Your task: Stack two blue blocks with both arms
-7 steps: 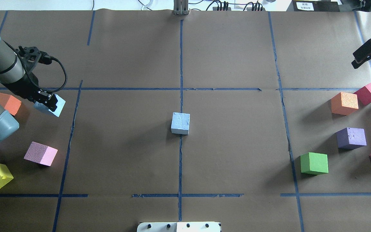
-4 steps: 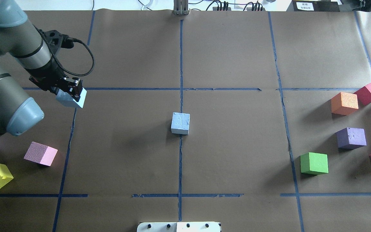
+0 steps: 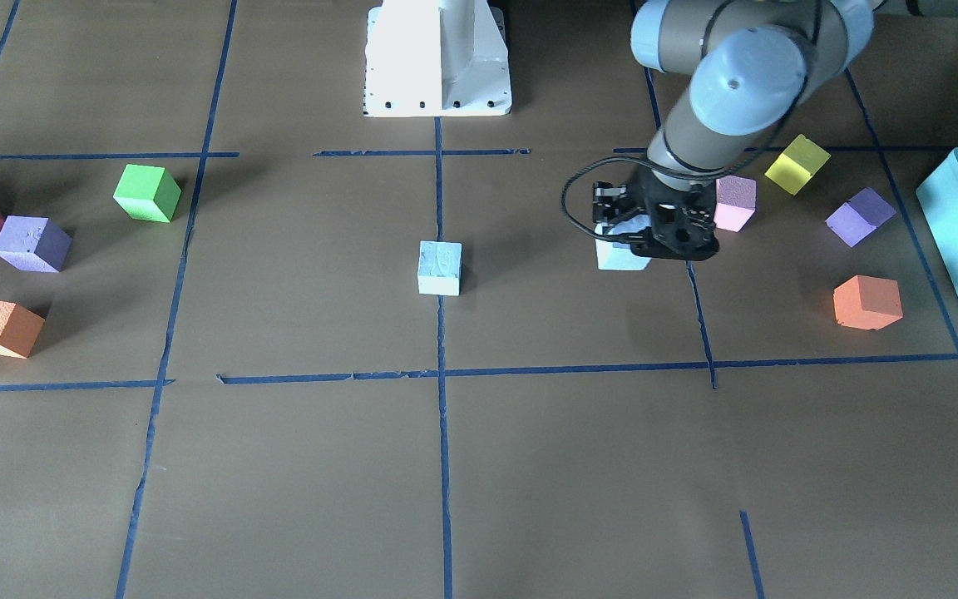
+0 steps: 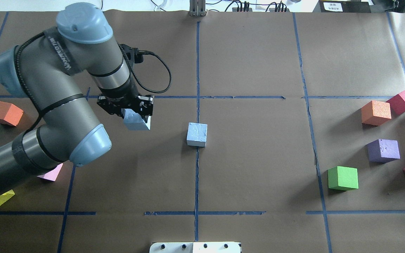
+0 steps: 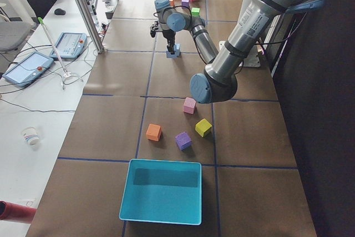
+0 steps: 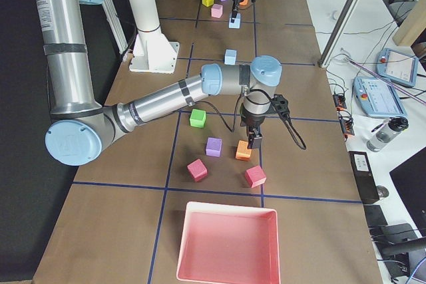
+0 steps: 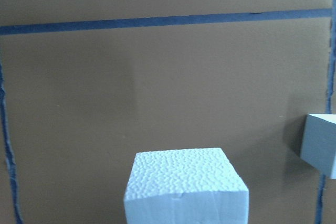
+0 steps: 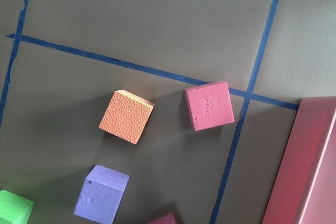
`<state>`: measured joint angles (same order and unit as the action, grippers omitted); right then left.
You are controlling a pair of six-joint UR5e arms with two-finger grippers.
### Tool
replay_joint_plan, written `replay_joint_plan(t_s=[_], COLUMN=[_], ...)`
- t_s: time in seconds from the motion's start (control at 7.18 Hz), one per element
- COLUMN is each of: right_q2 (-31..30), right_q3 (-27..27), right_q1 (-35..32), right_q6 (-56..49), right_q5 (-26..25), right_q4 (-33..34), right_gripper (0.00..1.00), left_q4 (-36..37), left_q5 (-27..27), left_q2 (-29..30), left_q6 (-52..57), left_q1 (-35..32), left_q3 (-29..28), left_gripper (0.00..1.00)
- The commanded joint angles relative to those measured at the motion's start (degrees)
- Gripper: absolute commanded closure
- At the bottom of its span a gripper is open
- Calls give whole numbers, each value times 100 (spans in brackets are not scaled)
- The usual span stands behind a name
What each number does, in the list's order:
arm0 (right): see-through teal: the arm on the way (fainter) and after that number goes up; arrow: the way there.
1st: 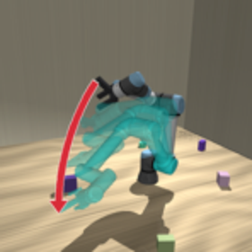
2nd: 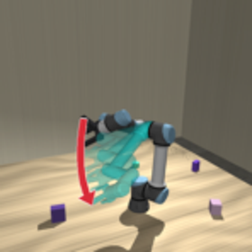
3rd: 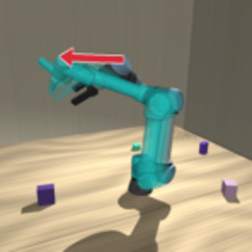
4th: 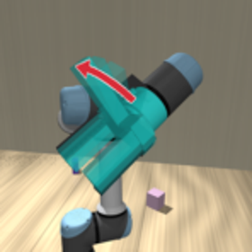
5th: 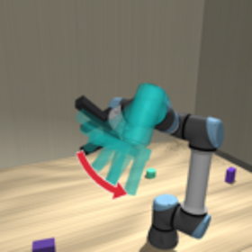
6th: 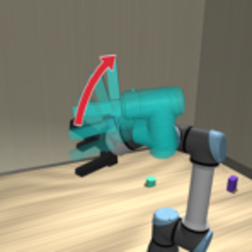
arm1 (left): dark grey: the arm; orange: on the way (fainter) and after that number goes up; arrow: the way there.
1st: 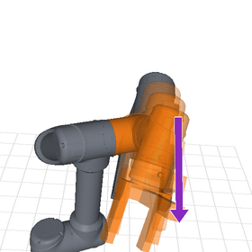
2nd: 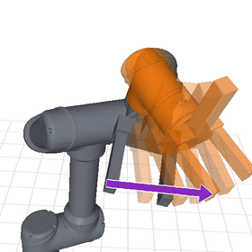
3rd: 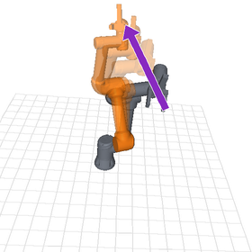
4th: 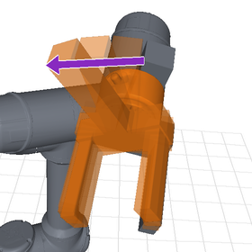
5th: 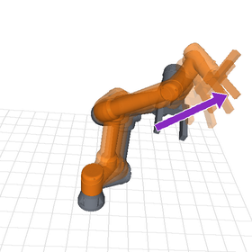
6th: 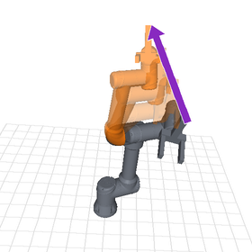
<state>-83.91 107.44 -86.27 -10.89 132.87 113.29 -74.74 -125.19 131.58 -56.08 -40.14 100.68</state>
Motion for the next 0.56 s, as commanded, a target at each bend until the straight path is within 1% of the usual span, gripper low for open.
replay_joint_plan(t_s=[0.0, 0.14, 0.42], right_q2=[-46, -46, -37], right_q3=[-56, -56, -56], right_q1=[-65, -65, -65], right_q6=[-54, -54, -45], right_q5=[19, 19, 19], right_q4=[0, 0, -9], right_gripper=[0, 0, 0], left_q4=[48, 39, 4], left_q5=[232, 310, 346], left_q2=[883, 1035, 1535], left_q6=[-280, -272, -368], left_q1=[357, 393, 612], left_q3=[-739, -943, -1601], left_gripper=[100, 100, 100])
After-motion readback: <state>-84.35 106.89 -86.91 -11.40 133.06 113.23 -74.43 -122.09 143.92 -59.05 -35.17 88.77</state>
